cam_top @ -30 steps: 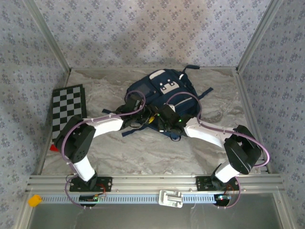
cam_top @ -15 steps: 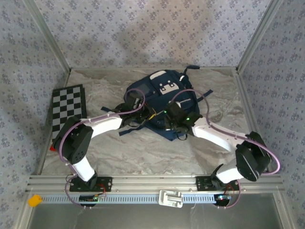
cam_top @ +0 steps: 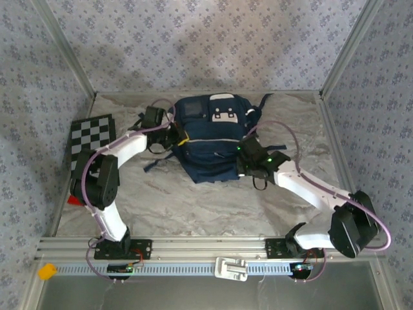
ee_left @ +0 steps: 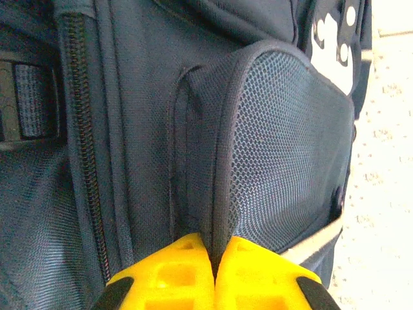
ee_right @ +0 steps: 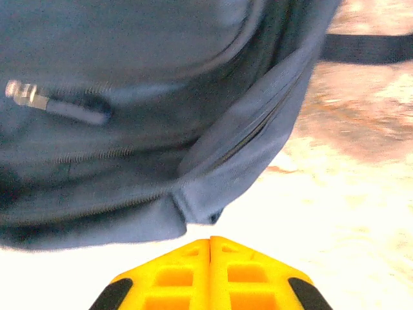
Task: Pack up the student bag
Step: Zip the student bag at the center of the table.
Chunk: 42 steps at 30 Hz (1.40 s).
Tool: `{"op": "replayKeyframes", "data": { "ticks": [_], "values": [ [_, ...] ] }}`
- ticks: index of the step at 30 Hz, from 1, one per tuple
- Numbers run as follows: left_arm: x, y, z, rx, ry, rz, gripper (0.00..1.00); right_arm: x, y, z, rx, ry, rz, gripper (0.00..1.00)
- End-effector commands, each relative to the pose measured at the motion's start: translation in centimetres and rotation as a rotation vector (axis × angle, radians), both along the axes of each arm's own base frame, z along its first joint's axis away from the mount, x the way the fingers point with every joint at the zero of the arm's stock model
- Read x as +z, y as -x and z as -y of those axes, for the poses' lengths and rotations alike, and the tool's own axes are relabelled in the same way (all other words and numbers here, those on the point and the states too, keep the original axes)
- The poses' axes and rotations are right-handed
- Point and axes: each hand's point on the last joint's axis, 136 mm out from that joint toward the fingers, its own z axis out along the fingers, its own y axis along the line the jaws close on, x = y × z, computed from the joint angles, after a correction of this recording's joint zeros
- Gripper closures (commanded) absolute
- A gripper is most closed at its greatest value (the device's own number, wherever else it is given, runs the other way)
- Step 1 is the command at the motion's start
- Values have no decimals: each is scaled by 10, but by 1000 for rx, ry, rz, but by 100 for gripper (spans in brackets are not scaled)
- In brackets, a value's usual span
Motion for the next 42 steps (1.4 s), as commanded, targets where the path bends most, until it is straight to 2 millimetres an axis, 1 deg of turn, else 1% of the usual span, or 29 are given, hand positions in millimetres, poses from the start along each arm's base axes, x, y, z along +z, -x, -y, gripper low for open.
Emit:
{"op": "replayKeyframes", "data": {
  "ticks": [1,2,4,7,11,15,16,17,18,20,23,24,26,27,28,31,33,34,38,42],
  "values": [
    [24,-33,-3,-40,-31,127,100,11,2,-50,127,-37,20,100],
    [25,-36,-2,-51,-31,128,100,10,0,-60,134,-46,17,100],
    [22,-38,-1,-47,-26,105,100,3,-7,-66,105,-44,-6,100],
    [22,-31,2,-31,23,84,100,-2,-13,-63,84,-17,1,100],
    [18,-22,2,0,43,54,100,0,-12,-53,52,14,-7,100],
    [15,-17,-2,20,35,37,100,3,-6,-44,-5,17,-15,79],
    [15,-17,-3,21,32,36,100,6,-5,-48,-31,2,-8,75],
    [15,-16,-3,23,31,33,100,7,-1,-54,-12,0,-6,71],
    [15,-17,-2,22,33,33,100,6,0,-60,2,-4,3,65],
    [18,-18,-2,24,36,39,100,2,-2,-64,-7,-22,-7,60],
    [17,-18,-4,27,24,30,100,11,-18,-66,3,17,35,54],
    [18,-19,-4,28,21,33,100,11,-22,-67,20,30,46,53],
    [16,-19,-6,33,14,30,100,7,-38,-65,37,46,73,52],
    [15,-19,-6,36,16,26,100,19,-49,-72,56,36,103,52],
    [16,-20,-6,37,20,24,100,16,-53,-75,80,56,107,53],
    [18,-21,-4,38,29,26,100,6,-60,-76,96,80,86,56],
    [18,-22,-5,41,24,27,100,4,-62,-81,117,68,95,55],
    [18,-22,-5,41,23,26,100,4,-65,-82,118,71,108,54],
    [17,-23,-5,47,30,18,100,-6,-78,-81,108,79,100,55],
    [20,-24,-4,46,36,20,100,-10,-86,-88,142,120,124,54]
  ]
}}
